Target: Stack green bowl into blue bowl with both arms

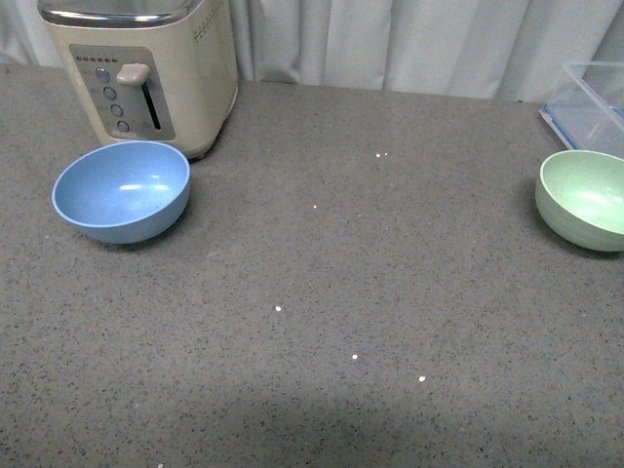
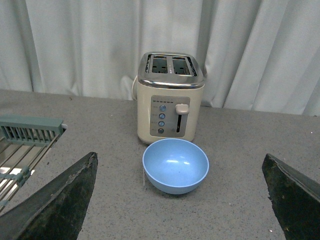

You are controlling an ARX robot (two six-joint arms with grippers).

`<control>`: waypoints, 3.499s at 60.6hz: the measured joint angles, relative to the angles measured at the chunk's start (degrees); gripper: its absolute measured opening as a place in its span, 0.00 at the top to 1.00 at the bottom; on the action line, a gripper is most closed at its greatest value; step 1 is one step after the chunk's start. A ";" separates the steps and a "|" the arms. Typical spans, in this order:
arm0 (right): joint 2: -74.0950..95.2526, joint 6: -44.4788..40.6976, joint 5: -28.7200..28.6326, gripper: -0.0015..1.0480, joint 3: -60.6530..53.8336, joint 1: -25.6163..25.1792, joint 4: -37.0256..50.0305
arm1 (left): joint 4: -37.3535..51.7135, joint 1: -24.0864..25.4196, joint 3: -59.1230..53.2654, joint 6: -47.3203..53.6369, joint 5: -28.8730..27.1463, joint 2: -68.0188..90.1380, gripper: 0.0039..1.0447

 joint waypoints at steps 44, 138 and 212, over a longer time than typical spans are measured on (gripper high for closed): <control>0.00 0.00 0.00 0.09 0.00 0.00 0.00 | 0.00 -0.02 0.00 0.00 0.00 0.00 0.06; 0.00 0.00 0.02 0.09 0.00 0.00 0.00 | 0.00 0.00 0.00 0.00 0.00 0.00 0.06; 0.00 0.00 0.00 0.09 0.00 0.00 0.00 | 26.29 -6.12 37.35 -21.00 -13.55 95.93 0.06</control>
